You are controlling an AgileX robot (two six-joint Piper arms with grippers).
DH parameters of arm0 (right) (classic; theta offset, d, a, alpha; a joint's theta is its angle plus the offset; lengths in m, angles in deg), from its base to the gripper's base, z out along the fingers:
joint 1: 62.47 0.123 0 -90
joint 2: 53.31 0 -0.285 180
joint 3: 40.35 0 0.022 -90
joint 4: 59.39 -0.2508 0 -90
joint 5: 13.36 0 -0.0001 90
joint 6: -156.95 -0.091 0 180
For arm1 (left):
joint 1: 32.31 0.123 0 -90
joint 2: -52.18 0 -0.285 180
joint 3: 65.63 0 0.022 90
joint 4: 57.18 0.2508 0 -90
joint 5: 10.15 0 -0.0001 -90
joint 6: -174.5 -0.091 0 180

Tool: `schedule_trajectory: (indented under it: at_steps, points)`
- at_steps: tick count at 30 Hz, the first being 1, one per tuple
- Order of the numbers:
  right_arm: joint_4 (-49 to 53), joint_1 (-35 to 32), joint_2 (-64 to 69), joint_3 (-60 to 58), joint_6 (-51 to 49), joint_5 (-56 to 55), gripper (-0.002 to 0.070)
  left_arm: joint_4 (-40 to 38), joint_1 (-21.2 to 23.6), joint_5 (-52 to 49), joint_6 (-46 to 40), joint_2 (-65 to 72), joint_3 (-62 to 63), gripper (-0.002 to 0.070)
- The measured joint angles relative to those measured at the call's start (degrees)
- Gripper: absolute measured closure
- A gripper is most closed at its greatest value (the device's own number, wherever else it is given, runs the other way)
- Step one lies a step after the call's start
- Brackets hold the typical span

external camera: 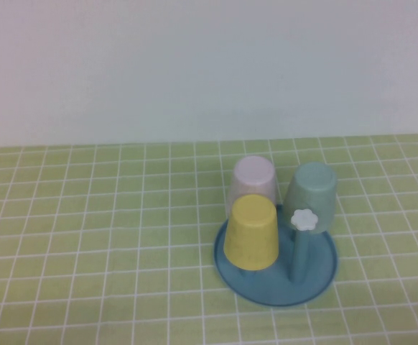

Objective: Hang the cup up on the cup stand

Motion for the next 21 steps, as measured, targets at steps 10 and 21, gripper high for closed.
schedule_trajectory:
  at_steps: [10,21]
  points:
    - [0.0,0.0,0.0,0.07,0.22,4.36,0.0678,0.0,0.0,0.0,0.0,0.0,0.0,0.0676]
    - [0.0,-0.08,0.0,0.21,2.34,4.97,0.0678,0.0,1.08,0.0,0.0,0.0,0.0,0.0677]
